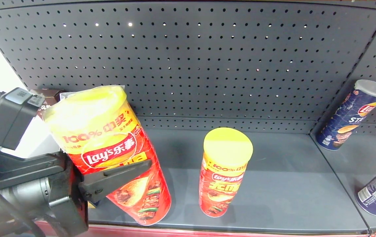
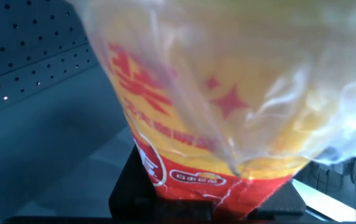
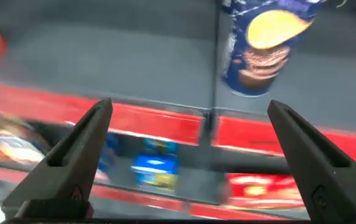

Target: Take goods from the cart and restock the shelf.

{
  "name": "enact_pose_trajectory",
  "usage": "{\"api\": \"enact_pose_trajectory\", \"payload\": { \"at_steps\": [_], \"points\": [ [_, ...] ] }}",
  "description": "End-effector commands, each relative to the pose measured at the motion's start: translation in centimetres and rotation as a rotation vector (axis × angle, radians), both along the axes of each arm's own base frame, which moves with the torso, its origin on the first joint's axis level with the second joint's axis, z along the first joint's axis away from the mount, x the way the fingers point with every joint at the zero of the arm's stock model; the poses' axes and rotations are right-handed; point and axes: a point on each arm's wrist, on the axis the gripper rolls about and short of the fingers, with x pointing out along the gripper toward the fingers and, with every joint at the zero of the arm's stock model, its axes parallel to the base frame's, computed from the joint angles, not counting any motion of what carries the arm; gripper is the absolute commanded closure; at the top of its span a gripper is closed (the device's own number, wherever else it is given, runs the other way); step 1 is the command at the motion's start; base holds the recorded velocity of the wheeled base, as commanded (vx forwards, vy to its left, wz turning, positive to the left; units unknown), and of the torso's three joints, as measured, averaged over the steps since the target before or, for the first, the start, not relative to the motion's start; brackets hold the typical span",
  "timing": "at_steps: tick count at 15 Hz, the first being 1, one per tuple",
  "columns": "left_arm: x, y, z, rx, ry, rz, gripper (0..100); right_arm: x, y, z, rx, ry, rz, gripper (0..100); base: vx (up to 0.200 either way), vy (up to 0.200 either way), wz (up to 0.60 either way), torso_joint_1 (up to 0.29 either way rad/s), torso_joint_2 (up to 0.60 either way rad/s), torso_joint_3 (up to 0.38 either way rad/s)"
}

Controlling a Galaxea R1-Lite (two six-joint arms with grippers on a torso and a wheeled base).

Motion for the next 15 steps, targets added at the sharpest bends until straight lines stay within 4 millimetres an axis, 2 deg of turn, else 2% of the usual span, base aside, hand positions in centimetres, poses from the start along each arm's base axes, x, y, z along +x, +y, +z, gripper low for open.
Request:
{"api": "enact_pose_trajectory", "payload": {
  "at_steps": [1, 2, 3, 7, 10, 12, 15],
  "points": [
    [0.0, 0.0, 0.2, -0.005, -0.007, 0.001, 100, 0.0, -0.3, -0.2, 0.04, -0.002, -0.127, 0, 0.0, 0.0, 0.0, 0.0, 0.0, 0.0],
    [0.0, 0.0, 0.2, -0.005, -0.007, 0.001, 100, 0.1, -0.4, -0.8, 0.014, 0.01, -0.173, 0, 0.0, 0.0, 0.0, 0.0, 0.0, 0.0],
    [0.0, 0.0, 0.1, -0.003, -0.003, -0.002, 100, 0.2, -0.2, -0.8, -0.053, 0.002, -0.108, 0, 0.0, 0.0, 0.0, 0.0, 0.0, 0.0],
    [0.5, 0.0, 0.0, 0.001, 0.011, -0.04, 100, 0.2, -0.2, -0.9, -0.025, 0.005, -0.108, 0, 0.0, 0.0, 0.0, 0.0, 0.0, 0.0],
    [1.3, 0.0, 1.0, -0.009, -0.006, -0.022, 100, 0.2, -0.2, -0.9, -0.025, 0.005, -0.108, 0, 0.0, 0.0, 0.0, 0.0, 0.0, 0.0],
    [2.7, -0.6, 1.7, -0.013, -0.017, -0.013, 100, 0.2, -0.2, -0.9, -0.025, 0.005, -0.108, 0, 0.0, 0.0, 0.0, 0.0, 0.0, 0.0],
    [6.0, -1.1, 1.3, 0.064, -0.075, 0.022, 100, 0.2, -0.2, -0.9, -0.025, 0.005, -0.108, 0, 0.0, 0.0, 0.0, 0.0, 0.0, 0.0]
  ]
}}
